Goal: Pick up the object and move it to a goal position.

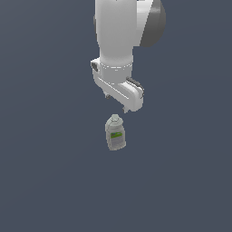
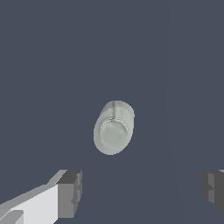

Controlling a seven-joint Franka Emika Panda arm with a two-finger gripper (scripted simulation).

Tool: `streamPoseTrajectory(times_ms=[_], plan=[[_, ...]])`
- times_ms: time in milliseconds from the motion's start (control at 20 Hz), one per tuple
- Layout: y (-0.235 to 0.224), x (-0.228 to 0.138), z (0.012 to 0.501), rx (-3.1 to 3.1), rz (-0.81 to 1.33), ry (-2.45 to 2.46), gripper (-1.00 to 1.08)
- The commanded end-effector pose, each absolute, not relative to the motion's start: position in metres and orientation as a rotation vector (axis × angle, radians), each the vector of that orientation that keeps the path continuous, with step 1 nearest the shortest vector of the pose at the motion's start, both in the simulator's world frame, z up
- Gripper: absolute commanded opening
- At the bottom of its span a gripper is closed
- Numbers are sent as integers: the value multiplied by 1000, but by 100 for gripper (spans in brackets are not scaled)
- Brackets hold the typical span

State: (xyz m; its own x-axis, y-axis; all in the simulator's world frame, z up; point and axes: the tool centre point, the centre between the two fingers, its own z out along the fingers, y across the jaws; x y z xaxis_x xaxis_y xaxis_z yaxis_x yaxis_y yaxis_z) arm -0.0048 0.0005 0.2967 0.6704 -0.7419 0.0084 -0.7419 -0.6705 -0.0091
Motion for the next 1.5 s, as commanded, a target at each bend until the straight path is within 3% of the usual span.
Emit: streamPoseTrajectory(times_ms=[0, 700, 1450], plan=[[0, -1, 294, -2822, -15, 1369, 100], [-2, 16, 283, -2594, -2, 1770, 100], [-2, 19, 272, -2549, 0, 1836, 100]])
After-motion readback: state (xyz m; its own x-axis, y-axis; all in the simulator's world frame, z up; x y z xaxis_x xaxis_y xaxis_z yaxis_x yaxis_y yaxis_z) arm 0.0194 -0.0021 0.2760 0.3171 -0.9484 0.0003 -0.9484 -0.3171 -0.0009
